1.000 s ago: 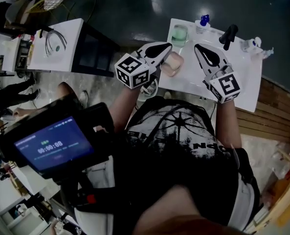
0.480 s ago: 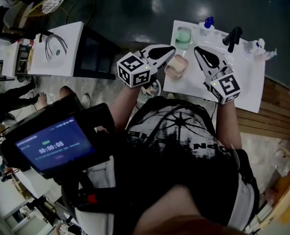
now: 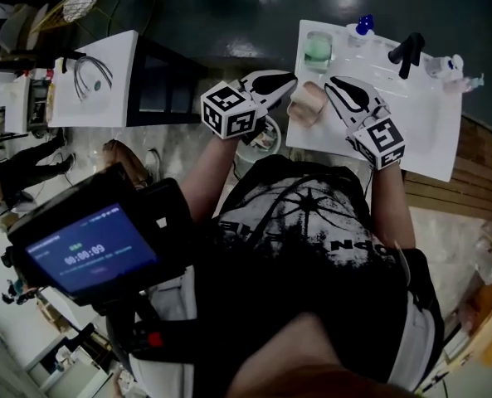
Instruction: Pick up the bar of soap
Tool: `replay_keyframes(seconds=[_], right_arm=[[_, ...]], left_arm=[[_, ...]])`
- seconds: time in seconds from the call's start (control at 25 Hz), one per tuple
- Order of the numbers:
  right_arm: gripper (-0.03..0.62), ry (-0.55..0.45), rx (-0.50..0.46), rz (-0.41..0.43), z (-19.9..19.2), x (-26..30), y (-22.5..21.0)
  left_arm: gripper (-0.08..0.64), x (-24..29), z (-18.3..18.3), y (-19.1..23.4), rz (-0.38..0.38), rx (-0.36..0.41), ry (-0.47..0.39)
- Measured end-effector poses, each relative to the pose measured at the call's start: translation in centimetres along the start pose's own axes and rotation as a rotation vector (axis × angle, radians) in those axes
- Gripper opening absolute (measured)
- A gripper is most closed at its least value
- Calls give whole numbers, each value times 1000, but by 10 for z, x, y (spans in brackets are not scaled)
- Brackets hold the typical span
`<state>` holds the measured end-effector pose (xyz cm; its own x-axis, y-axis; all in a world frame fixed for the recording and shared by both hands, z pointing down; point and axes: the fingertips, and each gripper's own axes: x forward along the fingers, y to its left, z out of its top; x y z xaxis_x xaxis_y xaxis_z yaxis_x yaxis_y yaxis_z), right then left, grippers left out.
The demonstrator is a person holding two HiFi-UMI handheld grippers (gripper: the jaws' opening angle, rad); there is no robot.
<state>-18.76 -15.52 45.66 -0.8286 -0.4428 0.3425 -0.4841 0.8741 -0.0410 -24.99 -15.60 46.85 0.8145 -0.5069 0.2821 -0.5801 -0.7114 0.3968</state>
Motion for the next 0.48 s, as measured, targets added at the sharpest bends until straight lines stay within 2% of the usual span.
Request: replay_keyframes(seconds=[0.16, 0.48], right_arm=[[99, 72, 16, 25, -24, 13, 8], [179, 217, 33, 57, -76, 46, 19]], left_arm=[[99, 6, -21, 10, -46, -45, 66], [184, 24, -71, 33, -116, -119, 230]])
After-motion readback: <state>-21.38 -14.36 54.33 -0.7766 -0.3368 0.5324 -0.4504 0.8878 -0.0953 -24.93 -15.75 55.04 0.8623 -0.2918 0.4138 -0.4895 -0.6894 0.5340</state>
